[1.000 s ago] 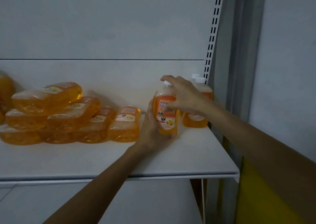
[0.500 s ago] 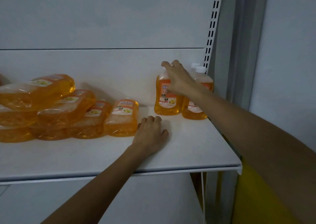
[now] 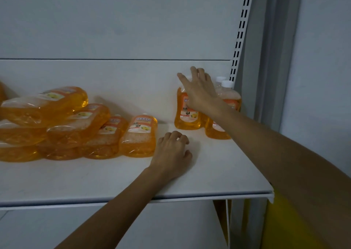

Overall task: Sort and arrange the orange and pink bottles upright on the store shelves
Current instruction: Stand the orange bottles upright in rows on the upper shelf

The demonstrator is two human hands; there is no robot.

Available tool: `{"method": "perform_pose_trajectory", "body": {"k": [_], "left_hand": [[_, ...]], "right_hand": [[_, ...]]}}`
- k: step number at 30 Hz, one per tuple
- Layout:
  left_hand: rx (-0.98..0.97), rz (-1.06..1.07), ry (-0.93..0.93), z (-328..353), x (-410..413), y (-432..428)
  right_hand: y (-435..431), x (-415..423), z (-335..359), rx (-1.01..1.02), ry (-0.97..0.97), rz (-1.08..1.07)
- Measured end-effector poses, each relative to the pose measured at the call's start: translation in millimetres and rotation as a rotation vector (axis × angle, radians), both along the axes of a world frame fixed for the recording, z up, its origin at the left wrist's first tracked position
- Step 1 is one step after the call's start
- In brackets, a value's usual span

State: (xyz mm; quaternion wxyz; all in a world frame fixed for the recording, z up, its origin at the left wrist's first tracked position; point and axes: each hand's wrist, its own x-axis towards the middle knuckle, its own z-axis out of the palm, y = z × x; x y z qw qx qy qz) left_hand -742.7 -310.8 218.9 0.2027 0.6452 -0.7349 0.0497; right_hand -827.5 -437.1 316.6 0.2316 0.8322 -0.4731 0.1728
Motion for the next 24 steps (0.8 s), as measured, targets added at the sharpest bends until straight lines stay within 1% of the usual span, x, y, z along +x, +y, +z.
{"method": "perform_pose_trajectory", "body": {"k": [3, 5, 6, 8, 9, 11, 13, 14, 16, 18, 20, 22, 24], "left_hand": [[-0.102, -0.008, 0.010, 7.7, 12.3, 10.2], [-0.206, -0.013, -0.053, 14.7, 23.9, 20.4], [-0.276, -0.004, -0.060, 16.2, 31.7, 23.8], [-0.362, 0.070, -0.056, 13.0, 50.7, 27.9], [-0.341, 0.119, -0.058, 10.8, 59.9, 29.9], [-0.229, 0.210, -0.049, 8.7, 72.7, 35.6], [-0.107, 0.243, -0.122, 2.0, 81.4, 38.3], [-0.096, 0.236, -0.152, -1.1, 83.4, 37.7], [-0.106, 0.241, -0.154, -4.9, 84.9, 35.1], [-0.133, 0.256, -0.152, -7.0, 87.0, 32.0], [-0.208, 0.238, -0.151, -8.0, 88.9, 29.5], [-0.251, 0.196, -0.107, -8.8, 88.5, 30.7], [-0.303, 0.140, -0.025, -9.2, 88.6, 33.8]], "right_hand": [[13.4, 6.6, -2.7, -0.036, -0.110, 0.173], [21.9, 16.9, -8.3, 0.044, -0.278, 0.291], [25.0, 23.9, -11.2, 0.139, -0.384, 0.325], [27.9, 39.8, -17.5, 0.405, -0.570, 0.339], [27.9, 48.0, -21.5, 0.551, -0.602, 0.313], [25.1, 64.0, -33.3, 0.794, -0.576, 0.231], [22.4, 77.7, -48.0, 0.947, -0.569, 0.186], [20.2, 83.3, -54.6, 0.980, -0.558, 0.183], [16.4, 90.2, -61.2, 1.014, -0.555, 0.201], [14.2, 92.7, -61.7, 1.058, -0.598, 0.219], [13.6, 91.6, -61.8, 1.068, -0.661, 0.223], [14.4, 88.4, -65.5, 1.044, -0.728, 0.234], [16.8, 82.9, -67.7, 1.006, -0.798, 0.251]]}}
